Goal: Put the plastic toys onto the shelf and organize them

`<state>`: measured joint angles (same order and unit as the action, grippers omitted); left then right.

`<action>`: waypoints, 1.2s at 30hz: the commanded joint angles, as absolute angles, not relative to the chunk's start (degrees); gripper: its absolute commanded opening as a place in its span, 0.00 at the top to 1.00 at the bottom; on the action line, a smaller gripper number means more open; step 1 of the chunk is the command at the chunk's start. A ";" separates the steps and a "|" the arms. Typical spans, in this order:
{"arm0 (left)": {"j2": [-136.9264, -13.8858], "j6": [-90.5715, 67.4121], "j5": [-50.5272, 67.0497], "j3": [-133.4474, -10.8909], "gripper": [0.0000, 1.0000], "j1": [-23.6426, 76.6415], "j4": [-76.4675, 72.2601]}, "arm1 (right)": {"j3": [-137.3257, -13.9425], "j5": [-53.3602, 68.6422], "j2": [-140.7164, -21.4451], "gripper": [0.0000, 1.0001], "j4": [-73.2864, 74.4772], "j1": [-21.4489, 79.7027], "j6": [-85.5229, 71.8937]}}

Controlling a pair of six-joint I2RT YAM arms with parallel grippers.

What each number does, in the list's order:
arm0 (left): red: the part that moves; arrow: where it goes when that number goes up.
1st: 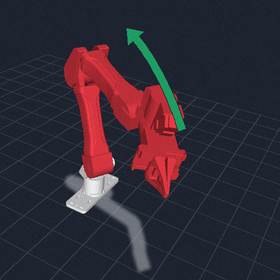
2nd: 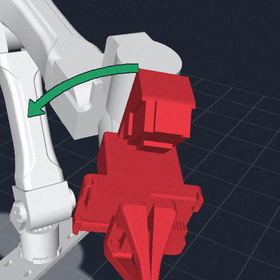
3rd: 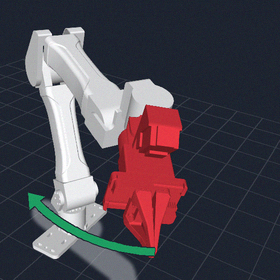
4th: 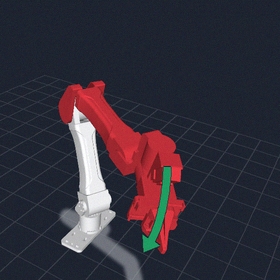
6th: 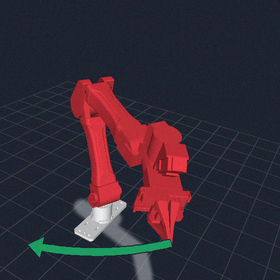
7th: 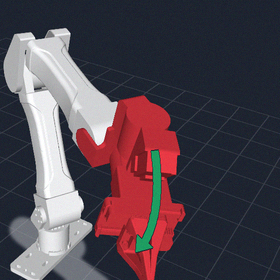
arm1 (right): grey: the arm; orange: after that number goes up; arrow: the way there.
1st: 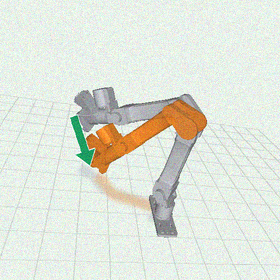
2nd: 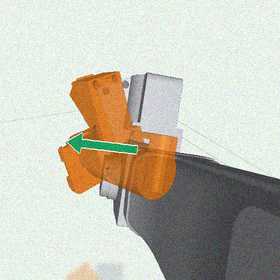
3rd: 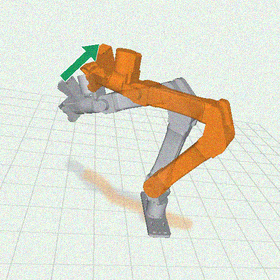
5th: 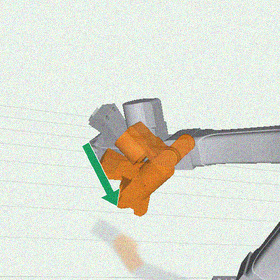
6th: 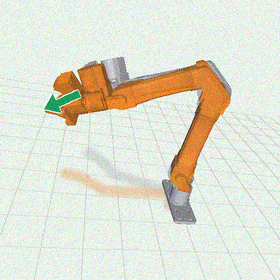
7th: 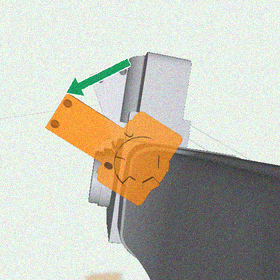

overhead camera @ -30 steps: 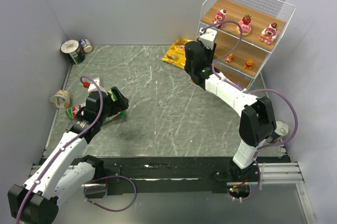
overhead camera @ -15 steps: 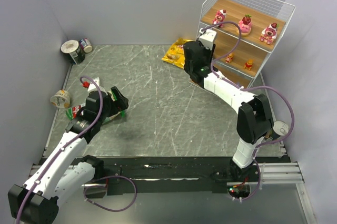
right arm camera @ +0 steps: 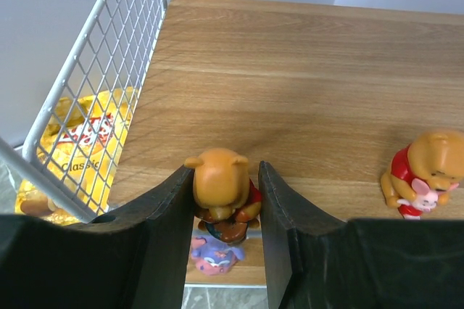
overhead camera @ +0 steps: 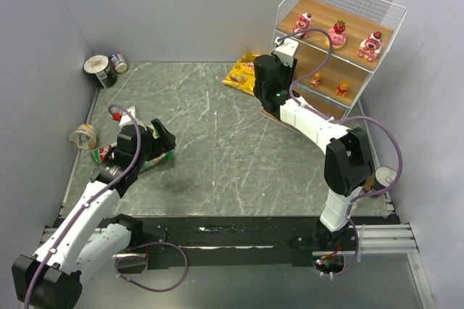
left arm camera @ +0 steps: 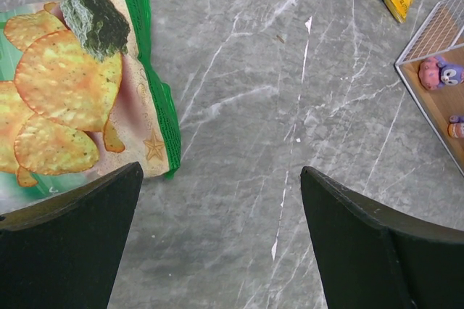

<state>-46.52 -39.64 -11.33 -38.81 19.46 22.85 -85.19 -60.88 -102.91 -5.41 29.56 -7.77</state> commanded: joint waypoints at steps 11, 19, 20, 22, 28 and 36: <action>-46.23 -39.46 -11.25 -39.46 0.04 18.63 20.30 | -88.77 -61.96 -105.21 0.77 -2.73 27.16 -10.55; -46.23 -39.64 -11.51 -39.46 0.04 18.46 20.22 | -88.59 -61.79 -105.73 0.70 -3.16 27.07 -10.28; -46.23 -39.64 -11.60 -39.46 0.04 18.46 20.30 | -88.59 -61.79 -105.82 0.68 -3.25 26.98 -10.11; -46.23 -39.64 -11.69 -39.46 0.04 18.37 20.30 | -88.51 -61.70 -105.82 0.66 -3.25 26.98 -10.28; -46.05 -40.08 -12.04 -39.38 0.04 18.28 20.57 | -87.63 -61.17 -105.47 0.52 -4.83 26.98 -9.58; -45.79 -40.08 -11.95 -39.29 0.04 18.19 20.65 | -87.72 -61.35 -105.21 0.46 -5.10 26.98 -8.88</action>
<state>-46.63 -39.83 -11.44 -38.81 18.57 22.09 -87.11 -60.84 -104.88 -5.21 27.79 -9.08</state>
